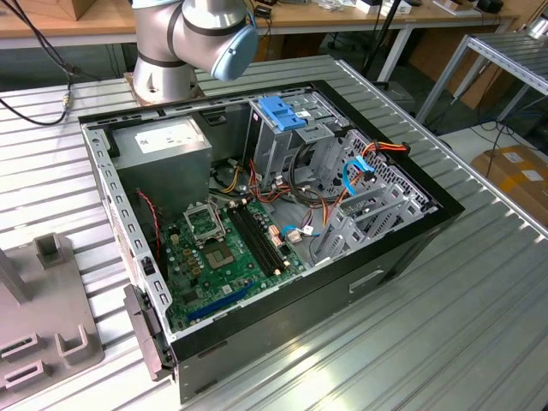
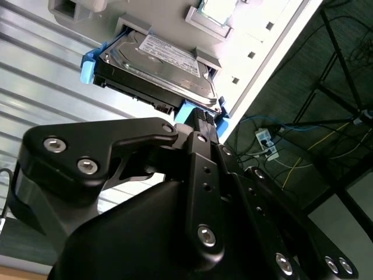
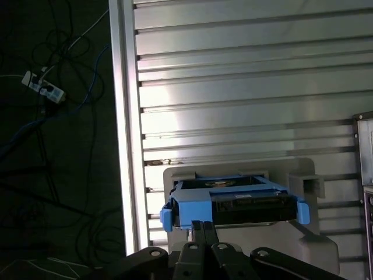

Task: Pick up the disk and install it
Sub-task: 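Pick up the disk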

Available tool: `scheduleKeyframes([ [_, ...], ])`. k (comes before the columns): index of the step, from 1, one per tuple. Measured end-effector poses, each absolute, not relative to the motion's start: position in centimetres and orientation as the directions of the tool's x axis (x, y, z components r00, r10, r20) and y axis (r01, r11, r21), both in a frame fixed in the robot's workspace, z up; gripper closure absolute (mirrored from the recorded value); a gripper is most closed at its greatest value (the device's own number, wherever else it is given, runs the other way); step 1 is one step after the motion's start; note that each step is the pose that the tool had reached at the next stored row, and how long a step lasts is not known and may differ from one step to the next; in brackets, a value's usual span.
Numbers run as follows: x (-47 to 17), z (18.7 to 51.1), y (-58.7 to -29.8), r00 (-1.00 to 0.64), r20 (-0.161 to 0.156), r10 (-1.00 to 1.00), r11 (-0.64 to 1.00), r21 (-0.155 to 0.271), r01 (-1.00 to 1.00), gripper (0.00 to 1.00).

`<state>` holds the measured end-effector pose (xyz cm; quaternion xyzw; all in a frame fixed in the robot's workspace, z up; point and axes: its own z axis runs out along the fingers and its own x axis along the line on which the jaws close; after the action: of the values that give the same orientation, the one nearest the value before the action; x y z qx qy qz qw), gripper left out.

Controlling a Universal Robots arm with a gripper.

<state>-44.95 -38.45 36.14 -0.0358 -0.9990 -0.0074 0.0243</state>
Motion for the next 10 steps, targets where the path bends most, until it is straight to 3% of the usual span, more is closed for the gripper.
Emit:
scheduleKeyframes([
  [10,-44.95,36.13,-38.45,-0.973,0.049,-0.227,0.974,0.013,-0.227,0.89],
])
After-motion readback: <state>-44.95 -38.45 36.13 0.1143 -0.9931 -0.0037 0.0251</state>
